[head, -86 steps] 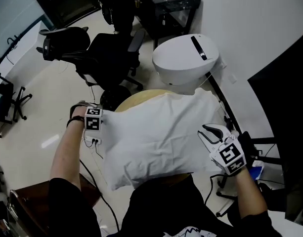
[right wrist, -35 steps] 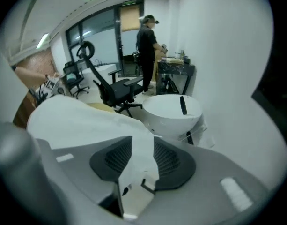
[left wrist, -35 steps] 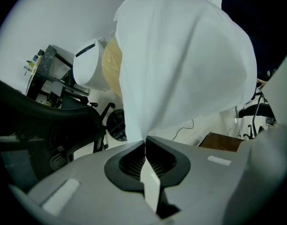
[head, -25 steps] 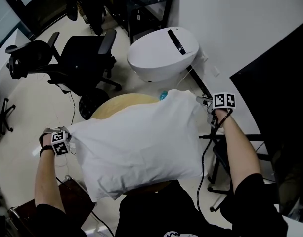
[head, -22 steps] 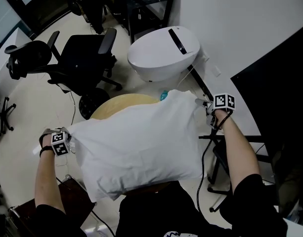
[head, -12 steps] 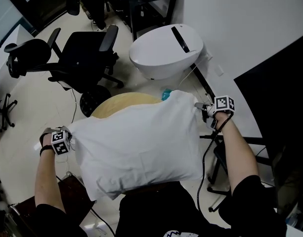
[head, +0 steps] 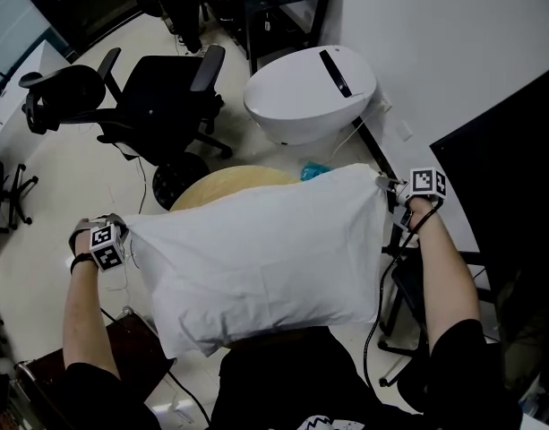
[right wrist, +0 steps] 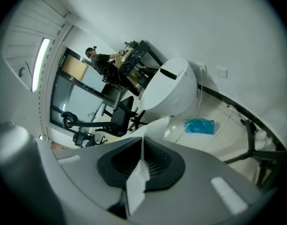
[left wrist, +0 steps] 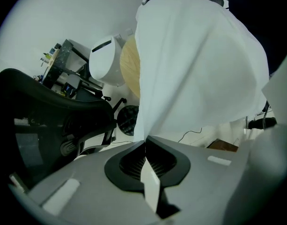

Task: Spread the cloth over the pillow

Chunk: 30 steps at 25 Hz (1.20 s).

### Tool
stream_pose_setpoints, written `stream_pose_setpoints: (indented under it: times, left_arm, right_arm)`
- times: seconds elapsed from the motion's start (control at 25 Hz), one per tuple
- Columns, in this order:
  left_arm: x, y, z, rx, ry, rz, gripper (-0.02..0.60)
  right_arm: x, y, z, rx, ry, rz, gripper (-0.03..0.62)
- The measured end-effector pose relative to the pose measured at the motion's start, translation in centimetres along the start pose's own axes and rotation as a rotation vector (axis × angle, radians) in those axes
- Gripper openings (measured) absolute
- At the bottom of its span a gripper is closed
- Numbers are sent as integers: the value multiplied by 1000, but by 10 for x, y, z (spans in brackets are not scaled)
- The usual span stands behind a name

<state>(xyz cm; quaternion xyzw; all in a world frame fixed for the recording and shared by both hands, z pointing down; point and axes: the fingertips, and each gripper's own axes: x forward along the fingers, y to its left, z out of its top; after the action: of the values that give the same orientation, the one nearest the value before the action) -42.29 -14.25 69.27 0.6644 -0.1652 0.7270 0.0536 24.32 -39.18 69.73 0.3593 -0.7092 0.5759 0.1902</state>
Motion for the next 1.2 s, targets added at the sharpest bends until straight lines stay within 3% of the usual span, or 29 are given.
stream_pose_setpoints:
  times: [0.48,0.6,0.72,0.84,0.92,1.08,1.16,1.2]
  left_arm:
    - [15,-17,6,-1,9,-37,0]
    - [10,-16,9,-7,-12,-17,12]
    - [1,-15,11,-24,-43,8,75]
    - [-11,-15,10,22,-50,52,123]
    - [-24,-14,10,39,-64,94,150]
    - [-64,-29,20,-24,-147,143,161]
    - [-82,-47,26,-42,-187,149,163]
    - [-90,-59,31,-52,-208,148,163]
  right_arm:
    - [5,-6,-14,-29,14,-59,22]
    - [-3,4,-11,-73,1,-41,134]
    - [-17,17,-5,-126,-47,-38,174]
    - [-38,36,-3,-197,-114,-51,181]
    - [-54,54,-8,-298,-138,-87,154]
    - [-85,99,-28,-475,-205,-130,94]
    - [-101,118,-41,-533,-253,-141,13]
    - [-109,126,-48,-569,-269,-154,8]
